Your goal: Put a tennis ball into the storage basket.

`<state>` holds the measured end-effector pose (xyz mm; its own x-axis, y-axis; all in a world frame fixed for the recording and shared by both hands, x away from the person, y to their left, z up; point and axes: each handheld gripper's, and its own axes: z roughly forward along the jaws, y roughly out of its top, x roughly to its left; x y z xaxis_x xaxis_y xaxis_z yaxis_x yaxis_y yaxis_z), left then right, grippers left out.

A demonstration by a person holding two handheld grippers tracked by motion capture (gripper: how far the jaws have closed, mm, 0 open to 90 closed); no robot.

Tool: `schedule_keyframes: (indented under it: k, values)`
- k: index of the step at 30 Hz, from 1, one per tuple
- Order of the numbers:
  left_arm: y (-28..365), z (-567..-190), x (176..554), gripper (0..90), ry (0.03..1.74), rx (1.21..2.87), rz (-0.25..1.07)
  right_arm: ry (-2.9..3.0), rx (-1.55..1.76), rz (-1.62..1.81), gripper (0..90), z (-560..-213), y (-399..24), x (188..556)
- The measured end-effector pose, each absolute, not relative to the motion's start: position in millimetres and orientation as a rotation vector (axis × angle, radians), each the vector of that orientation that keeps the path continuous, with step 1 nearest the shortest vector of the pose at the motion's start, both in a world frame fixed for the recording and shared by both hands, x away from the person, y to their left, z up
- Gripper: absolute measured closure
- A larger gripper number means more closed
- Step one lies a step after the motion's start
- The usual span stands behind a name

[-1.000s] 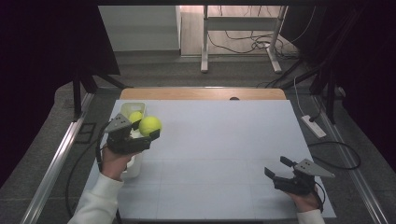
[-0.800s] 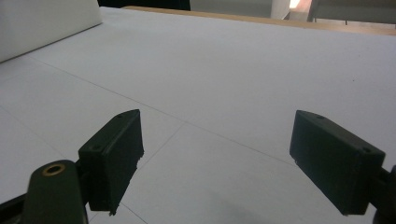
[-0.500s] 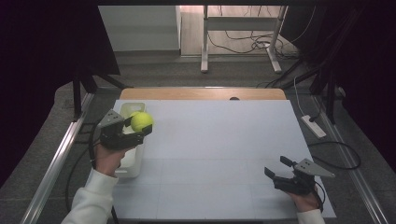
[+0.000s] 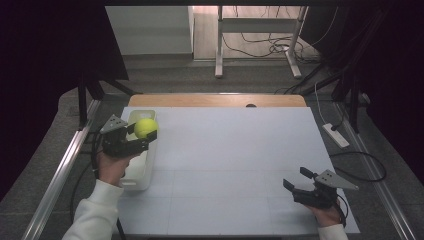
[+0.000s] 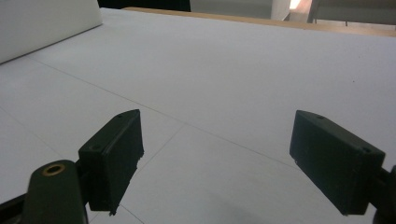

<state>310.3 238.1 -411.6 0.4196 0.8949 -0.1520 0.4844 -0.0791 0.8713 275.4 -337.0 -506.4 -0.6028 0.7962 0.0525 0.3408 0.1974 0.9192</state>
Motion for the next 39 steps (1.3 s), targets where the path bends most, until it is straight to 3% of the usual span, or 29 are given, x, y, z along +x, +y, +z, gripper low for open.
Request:
schedule_keyframes:
  k: [22,39]
  values:
    - [268.1,-417.3,327.7,26.9,1.374,1.710,0.548,2.041,1.060,1.387,17.0,-506.5,-336.9,275.7]
    - [266.4,-432.1,350.7,26.9,1.454,1.767,0.523,2.044,1.059,1.383,16.9,-507.0,-336.7,276.0]
